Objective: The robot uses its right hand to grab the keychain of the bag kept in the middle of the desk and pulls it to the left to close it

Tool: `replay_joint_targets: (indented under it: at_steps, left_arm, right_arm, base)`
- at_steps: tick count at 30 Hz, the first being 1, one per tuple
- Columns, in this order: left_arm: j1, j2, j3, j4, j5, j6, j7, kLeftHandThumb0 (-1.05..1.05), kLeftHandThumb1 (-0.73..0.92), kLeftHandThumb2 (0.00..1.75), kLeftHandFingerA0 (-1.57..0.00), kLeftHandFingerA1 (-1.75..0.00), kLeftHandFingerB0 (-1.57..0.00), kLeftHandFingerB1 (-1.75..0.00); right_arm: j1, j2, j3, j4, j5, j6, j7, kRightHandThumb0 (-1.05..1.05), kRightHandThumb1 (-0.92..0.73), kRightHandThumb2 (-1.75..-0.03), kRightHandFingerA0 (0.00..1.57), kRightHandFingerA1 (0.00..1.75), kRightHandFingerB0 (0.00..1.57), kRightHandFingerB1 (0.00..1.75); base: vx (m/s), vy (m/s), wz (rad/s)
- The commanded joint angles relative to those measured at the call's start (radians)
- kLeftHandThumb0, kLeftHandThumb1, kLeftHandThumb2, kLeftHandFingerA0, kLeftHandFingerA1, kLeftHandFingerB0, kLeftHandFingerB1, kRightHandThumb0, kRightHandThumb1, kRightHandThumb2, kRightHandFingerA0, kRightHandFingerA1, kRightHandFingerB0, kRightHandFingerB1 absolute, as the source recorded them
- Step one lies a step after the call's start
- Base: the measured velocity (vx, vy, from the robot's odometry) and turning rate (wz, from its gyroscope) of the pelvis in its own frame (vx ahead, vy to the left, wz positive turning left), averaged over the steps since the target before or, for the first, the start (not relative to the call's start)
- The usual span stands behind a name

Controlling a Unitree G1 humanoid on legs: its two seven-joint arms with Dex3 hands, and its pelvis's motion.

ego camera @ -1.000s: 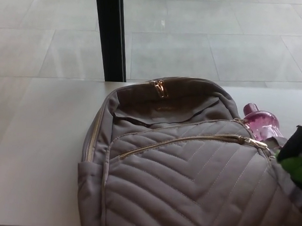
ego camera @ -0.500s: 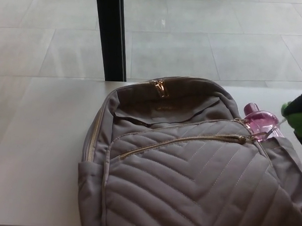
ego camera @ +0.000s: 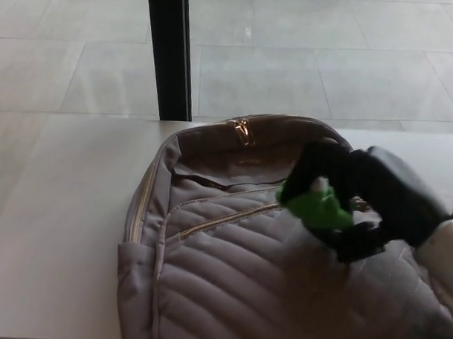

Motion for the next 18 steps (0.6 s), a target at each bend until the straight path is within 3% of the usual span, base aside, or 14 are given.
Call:
replay_joint_targets:
  at_steps: [1,7,8,9,10,11,14,16,17,18]
  left_arm:
    - [0.000,-0.003,0.000,-0.009,-0.005,-0.004,0.021,-0.67,0.83,0.65,-0.68,-0.56,-0.58,-0.48]
    - [-0.008,-0.005,0.001,-0.001,-0.010,0.001,0.001,-0.66,0.82,0.64,-0.67,-0.59,-0.59,-0.50]
    - [-0.007,-0.007,-0.002,-0.003,-0.007,-0.001,0.004,-0.67,0.82,0.65,-0.67,-0.58,-0.59,-0.50]
    - [-0.005,-0.006,-0.025,-0.006,0.019,-0.013,0.024,-0.68,0.83,0.65,-0.69,-0.55,-0.60,-0.48]
    - [-0.004,-0.008,-0.040,-0.012,0.033,-0.014,0.041,-0.69,0.84,0.64,-0.71,-0.54,-0.61,-0.47]
    - [-0.006,-0.010,-0.040,-0.014,0.026,-0.007,0.034,-0.68,0.83,0.65,-0.65,-0.54,-0.57,-0.48]
    - [-0.013,-0.014,-0.038,-0.016,0.015,-0.002,0.027,-0.69,0.84,0.65,-0.67,-0.54,-0.59,-0.47]
    - [-0.020,-0.017,-0.038,-0.019,0.011,-0.002,0.021,-0.69,0.82,0.65,-0.65,-0.54,-0.57,-0.48]
    - [-0.023,-0.019,-0.053,-0.018,0.027,-0.014,0.032,-0.73,0.84,0.66,-0.69,-0.55,-0.58,-0.47]
    - [-0.023,-0.020,-0.059,-0.019,0.034,-0.021,0.037,-0.70,0.85,0.66,-0.68,-0.53,-0.57,-0.47]
  right_arm:
    - [-0.007,0.054,0.114,0.018,-0.121,0.041,-0.010,-0.24,-0.53,-1.15,0.83,1.70,0.76,1.56]
    - [-0.075,0.197,0.209,0.139,-0.172,0.109,-0.049,-0.25,-0.51,-1.23,0.92,1.75,0.75,1.69]
    - [-0.082,0.213,0.214,0.161,-0.174,0.093,-0.065,-0.24,-0.54,-1.21,0.94,1.75,0.76,1.66]
    - [-0.092,0.233,0.222,0.192,-0.186,0.076,-0.091,-0.26,-0.57,-1.17,0.95,1.75,0.80,1.53]
    - [-0.106,0.251,0.229,0.219,-0.196,0.079,-0.099,-0.31,-0.63,-1.02,0.91,1.75,0.78,1.48]
    - [-0.125,0.278,0.239,0.243,-0.201,0.106,-0.092,-0.37,-0.61,-1.13,0.92,1.75,0.76,1.57]
    - [-0.172,0.356,0.269,0.305,-0.221,0.165,-0.089,-0.36,-0.53,-1.26,0.95,1.75,0.77,1.64]
    - [-0.208,0.395,0.297,0.342,-0.248,0.179,-0.094,-0.33,-0.57,-1.12,0.90,1.75,0.76,1.54]
    - [-0.245,0.411,0.332,0.394,-0.283,0.130,-0.128,-0.32,-0.61,-0.92,0.75,1.69,0.72,1.49]
    - [-0.269,0.433,0.339,0.421,-0.286,0.141,-0.126,-0.29,-0.54,-1.13,0.91,1.75,0.80,1.61]
  base:
    - [0.00,0.000,0.00]
    - [0.00,0.000,0.00]
    - [0.00,0.000,0.00]
    - [0.00,0.000,0.00]
    - [0.00,0.000,0.00]
    - [0.00,0.000,0.00]
    - [0.00,0.000,0.00]
    - [0.00,0.000,0.00]
    - [0.00,0.000,0.00]
    - [0.00,0.000,0.00]
